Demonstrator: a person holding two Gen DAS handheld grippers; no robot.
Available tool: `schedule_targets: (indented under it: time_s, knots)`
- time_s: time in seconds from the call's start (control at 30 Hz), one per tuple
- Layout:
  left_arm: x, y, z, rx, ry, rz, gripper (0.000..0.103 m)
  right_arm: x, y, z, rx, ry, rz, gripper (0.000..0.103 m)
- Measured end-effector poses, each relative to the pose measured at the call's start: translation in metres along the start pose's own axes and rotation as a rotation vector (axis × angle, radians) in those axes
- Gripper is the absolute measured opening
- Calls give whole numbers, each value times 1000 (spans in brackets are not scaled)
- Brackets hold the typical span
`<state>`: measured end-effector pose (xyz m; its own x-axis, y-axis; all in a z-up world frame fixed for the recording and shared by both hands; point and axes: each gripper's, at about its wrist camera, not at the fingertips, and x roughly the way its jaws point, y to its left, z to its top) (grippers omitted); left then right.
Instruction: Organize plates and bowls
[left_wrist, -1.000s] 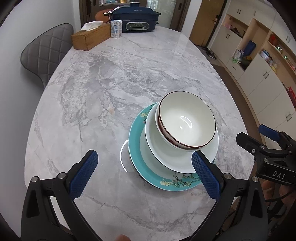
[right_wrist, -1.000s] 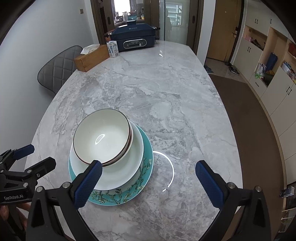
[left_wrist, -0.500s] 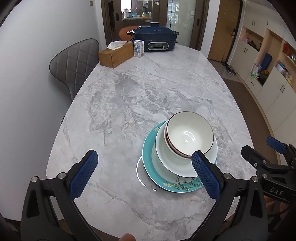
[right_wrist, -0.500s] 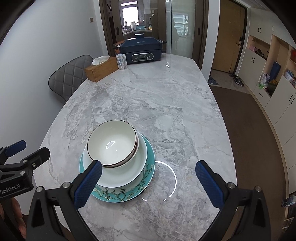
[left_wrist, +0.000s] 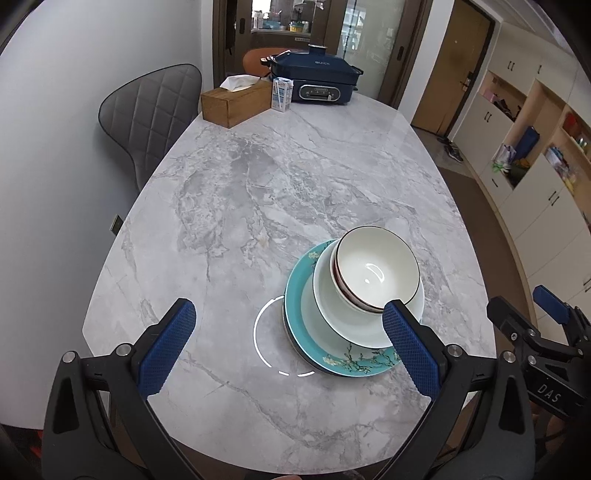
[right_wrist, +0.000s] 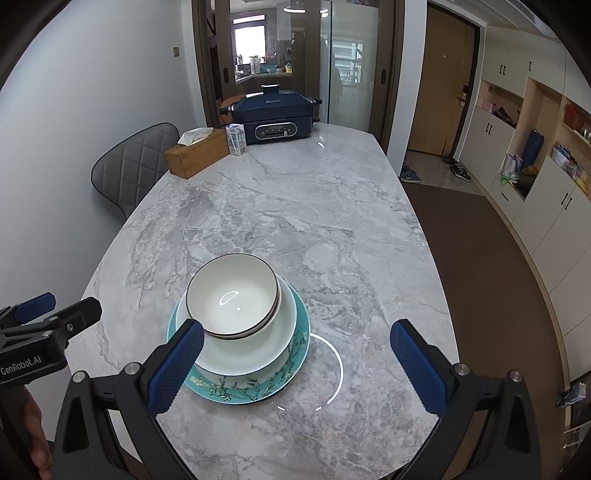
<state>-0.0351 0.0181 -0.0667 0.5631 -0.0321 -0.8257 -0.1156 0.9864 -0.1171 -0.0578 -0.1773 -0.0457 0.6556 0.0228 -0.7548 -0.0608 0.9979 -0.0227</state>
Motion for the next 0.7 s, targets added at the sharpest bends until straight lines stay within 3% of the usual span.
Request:
schedule_targets:
  time_s: [0.23,0.7]
  knots:
    - [-13,6,-3,-12,13,-14,103,-11,11,6,-10,-7,-12,103]
    - [-68,-5,14,19,-76,-33,103,-54,24,24,-20,-46,-44,103]
